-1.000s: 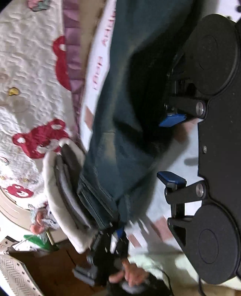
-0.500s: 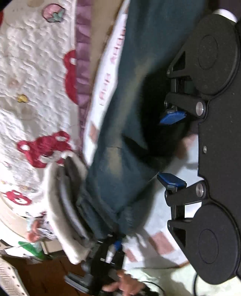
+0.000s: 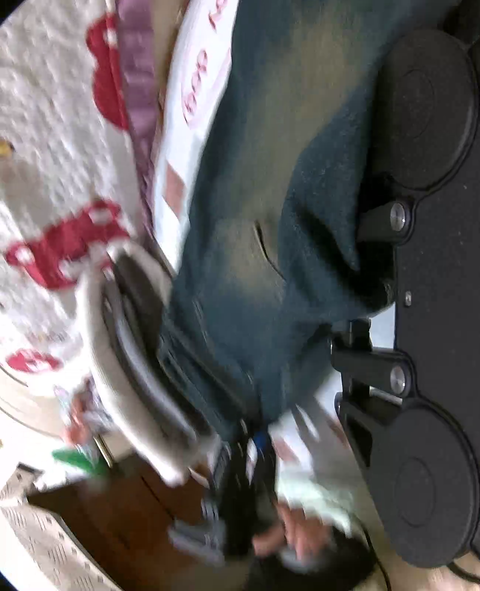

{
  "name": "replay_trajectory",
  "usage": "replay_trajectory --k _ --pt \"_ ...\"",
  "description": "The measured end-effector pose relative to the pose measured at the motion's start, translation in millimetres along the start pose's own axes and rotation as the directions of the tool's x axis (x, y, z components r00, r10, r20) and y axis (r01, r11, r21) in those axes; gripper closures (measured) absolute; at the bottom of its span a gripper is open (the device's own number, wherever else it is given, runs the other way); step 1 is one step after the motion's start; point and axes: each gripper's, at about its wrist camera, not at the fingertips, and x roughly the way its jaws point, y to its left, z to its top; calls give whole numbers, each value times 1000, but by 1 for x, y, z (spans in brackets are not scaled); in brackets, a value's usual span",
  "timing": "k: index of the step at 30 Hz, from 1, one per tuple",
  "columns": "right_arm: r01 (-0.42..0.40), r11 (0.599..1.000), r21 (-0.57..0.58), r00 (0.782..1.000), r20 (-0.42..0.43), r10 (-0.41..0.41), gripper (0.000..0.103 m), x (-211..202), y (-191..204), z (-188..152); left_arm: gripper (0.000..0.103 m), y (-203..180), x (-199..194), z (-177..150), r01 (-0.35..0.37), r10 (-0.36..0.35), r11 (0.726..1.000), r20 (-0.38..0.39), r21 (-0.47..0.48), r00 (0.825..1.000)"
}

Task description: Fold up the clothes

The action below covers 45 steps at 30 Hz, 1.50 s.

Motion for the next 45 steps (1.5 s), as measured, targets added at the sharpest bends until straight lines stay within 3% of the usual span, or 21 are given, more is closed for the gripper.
replay_trajectory --k 4,12,16,19,22,24,29,31,35,37,39,40,42,43,45 --pt "-100 987 129 993 -50 107 86 -15 -5 -24 81 9 -2 3 31 -32 998 -25 -48 999" --pt "-89 942 325 996 8 92 85 -17 -10 -46 81 12 -3 2 17 -20 998 -45 -63 999" --pt "-10 952 305 998 -50 27 86 -18 -7 -56 81 10 0 0 -11 7 999 -68 -47 998" --pt "97 945 312 995 -30 -92 87 -42 -10 -62 80 4 -4 -2 -43 43 999 -63 -4 997" --pt "211 923 322 975 -7 -221 92 -70 -15 -68 74 -10 -12 -7 -114 118 990 -49 81 992" --pt "285 900 331 952 8 -304 90 -88 -17 -73 63 -19 -17 -11 -161 168 977 -36 137 985" --pt "449 798 402 864 32 -502 74 -146 -36 -89 60 -42 -30 -20 -276 285 922 8 271 959" --pt "515 752 411 819 24 -574 59 -166 -41 -98 60 -56 -39 -27 -316 315 889 57 330 947" --pt "691 648 320 691 -28 -723 57 -191 -49 -111 60 -93 -60 -44 -341 305 859 153 382 940" --pt "760 580 293 620 -61 -782 53 -203 -59 -117 59 -127 -61 -52 -262 222 855 141 448 965" --pt "799 510 319 561 -87 -823 48 -223 -73 -123 56 -170 -50 -63 -115 110 825 43 554 993" --pt "811 473 346 531 -93 -842 46 -234 -78 -128 56 -191 -41 -69 -44 65 801 -13 598 998" --pt "825 392 407 467 -100 -879 43 -259 -88 -137 56 -219 -21 -89 11 37 766 -61 643 997" --pt "821 359 443 443 -100 -891 42 -272 -93 -142 55 -233 -10 -98 39 24 747 -85 664 996" --pt "782 312 539 418 -82 -905 40 -299 -101 -154 54 -260 11 -117 96 0 706 -135 702 991"
